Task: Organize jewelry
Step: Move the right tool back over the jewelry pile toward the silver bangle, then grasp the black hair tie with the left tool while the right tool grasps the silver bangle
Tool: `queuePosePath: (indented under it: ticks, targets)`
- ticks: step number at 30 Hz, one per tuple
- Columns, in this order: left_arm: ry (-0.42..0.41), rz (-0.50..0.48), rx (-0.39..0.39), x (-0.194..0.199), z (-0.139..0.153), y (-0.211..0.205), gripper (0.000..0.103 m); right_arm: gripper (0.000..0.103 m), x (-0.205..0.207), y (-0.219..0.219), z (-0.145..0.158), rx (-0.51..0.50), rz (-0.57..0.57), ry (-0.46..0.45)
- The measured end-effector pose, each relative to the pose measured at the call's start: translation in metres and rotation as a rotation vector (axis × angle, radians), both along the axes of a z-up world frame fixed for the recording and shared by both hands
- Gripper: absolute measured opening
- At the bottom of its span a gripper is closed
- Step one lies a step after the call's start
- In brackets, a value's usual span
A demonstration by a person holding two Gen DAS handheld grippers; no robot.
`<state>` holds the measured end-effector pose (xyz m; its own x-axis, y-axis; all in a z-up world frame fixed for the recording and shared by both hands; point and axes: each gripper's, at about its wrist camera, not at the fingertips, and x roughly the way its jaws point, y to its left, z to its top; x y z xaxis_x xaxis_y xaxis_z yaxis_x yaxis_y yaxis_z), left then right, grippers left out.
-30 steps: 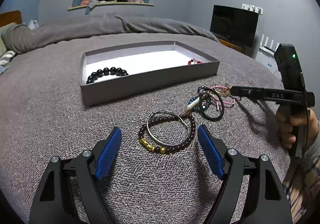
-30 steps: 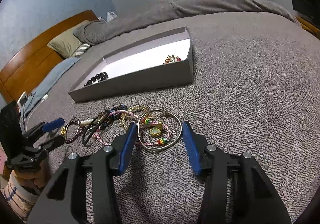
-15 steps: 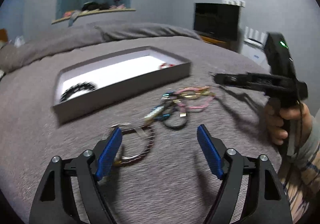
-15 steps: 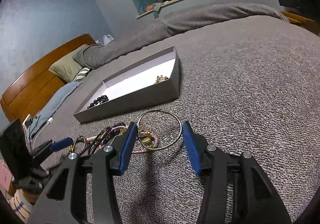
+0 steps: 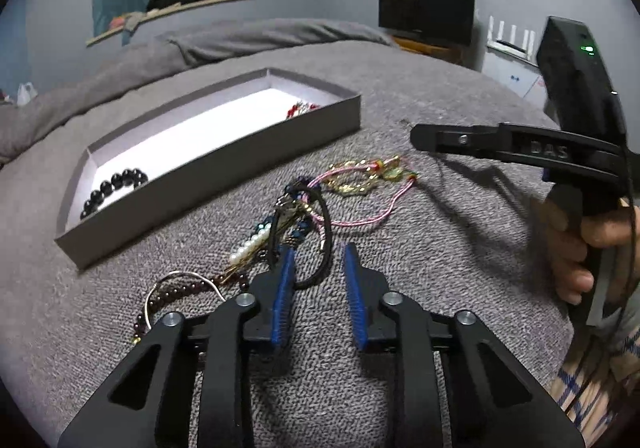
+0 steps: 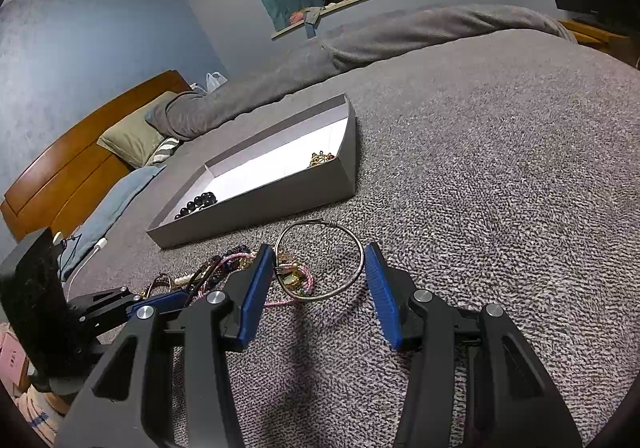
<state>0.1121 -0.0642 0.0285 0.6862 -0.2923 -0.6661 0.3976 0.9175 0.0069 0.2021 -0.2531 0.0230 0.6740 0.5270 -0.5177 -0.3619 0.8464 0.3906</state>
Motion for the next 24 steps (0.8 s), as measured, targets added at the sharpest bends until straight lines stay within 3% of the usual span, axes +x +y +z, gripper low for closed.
queuePosePath:
  ticks: [3, 9, 18, 24]
  targets:
    - [-0.002, -0.006, -0.005, -0.002, 0.000, 0.000, 0.009, 0.047, -0.001, 0.001, 0.000, -0.010, 0.000, -0.003]
    - [0.000, -0.001, -0.061, -0.009, -0.004, 0.008, 0.007, 0.047, 0.000, 0.001, -0.001, -0.011, -0.008, -0.002]
    - [-0.095, -0.011, -0.152, -0.030, 0.005, 0.021, 0.004, 0.047, 0.001, 0.001, -0.002, -0.007, -0.013, 0.003]
    - [-0.130, -0.014, -0.149, -0.033, 0.021, 0.025, 0.004, 0.047, 0.000, 0.000, 0.000, -0.003, -0.016, -0.008]
